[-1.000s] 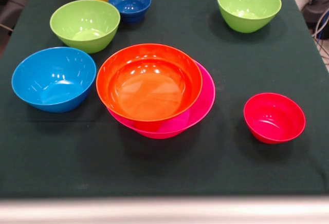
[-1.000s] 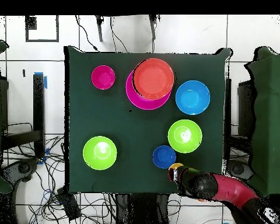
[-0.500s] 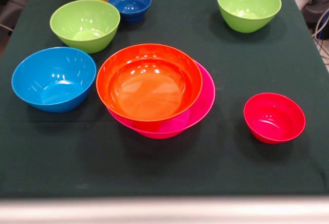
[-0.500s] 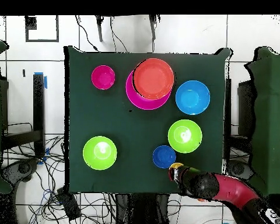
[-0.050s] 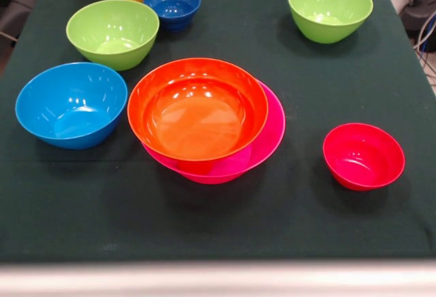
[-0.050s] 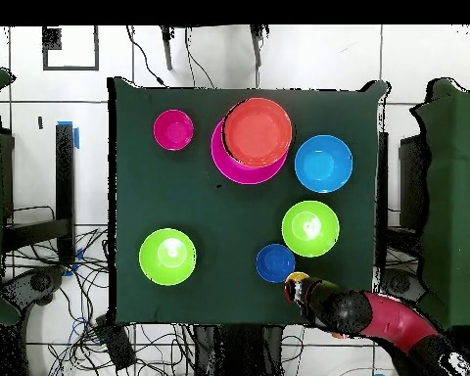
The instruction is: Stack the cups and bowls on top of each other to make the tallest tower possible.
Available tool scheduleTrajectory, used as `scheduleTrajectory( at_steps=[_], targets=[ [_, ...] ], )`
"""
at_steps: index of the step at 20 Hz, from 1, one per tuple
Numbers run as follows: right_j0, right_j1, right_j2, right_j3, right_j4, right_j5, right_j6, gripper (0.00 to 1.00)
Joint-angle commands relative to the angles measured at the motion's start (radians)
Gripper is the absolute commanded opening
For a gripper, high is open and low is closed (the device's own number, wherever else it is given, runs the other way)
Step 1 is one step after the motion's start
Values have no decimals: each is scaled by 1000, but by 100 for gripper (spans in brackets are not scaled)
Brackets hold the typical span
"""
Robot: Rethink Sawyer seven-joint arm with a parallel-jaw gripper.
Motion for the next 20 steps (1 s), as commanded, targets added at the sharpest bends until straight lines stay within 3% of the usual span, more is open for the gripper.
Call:
scheduleTrajectory(
  at_steps=[1,10,20],
  targets=[
    [35,4,78,-89,29,46,18,100],
    [36,1,82,-80,34,40,20,100],
    [51,-56,109,-59,69,81,14,100]
  ],
)
